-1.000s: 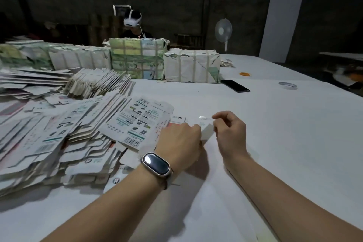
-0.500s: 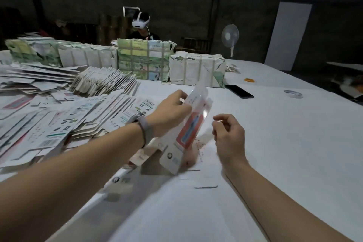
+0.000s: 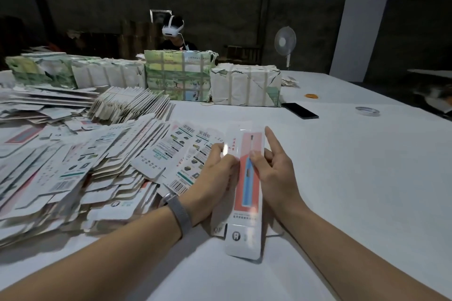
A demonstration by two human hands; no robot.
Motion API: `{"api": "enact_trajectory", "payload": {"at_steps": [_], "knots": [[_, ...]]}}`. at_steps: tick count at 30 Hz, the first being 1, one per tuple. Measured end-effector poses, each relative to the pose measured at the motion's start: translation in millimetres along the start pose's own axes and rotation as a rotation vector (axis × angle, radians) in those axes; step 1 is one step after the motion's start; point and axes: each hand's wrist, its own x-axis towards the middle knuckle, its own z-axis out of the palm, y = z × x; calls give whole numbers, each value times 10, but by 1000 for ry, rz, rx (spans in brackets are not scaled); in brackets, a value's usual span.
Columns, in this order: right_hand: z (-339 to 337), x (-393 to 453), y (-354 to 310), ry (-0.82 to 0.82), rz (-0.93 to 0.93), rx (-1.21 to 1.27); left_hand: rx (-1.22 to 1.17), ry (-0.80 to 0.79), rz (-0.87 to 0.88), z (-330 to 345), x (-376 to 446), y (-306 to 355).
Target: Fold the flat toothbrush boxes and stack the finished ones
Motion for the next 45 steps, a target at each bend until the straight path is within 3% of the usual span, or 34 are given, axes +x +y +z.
{"api": "enact_trajectory", "payload": {"at_steps": [5,19,27,38,45], "knots": [[16,-5,-12,-7,-1,53,-104,-44,-3,23,-62,22],[63,-49,-69,-181,44,219,15,-82,134,38,-48,-64],[106,-71,-74,-223,98,301,-87,-117,124,76,-77,-137],[34,-89,-115,-89,119,275,107,-123,119,87,-136,-63],[20,-101,-116,-123,114,242,89,-55,90,31,-118,-39]]}}
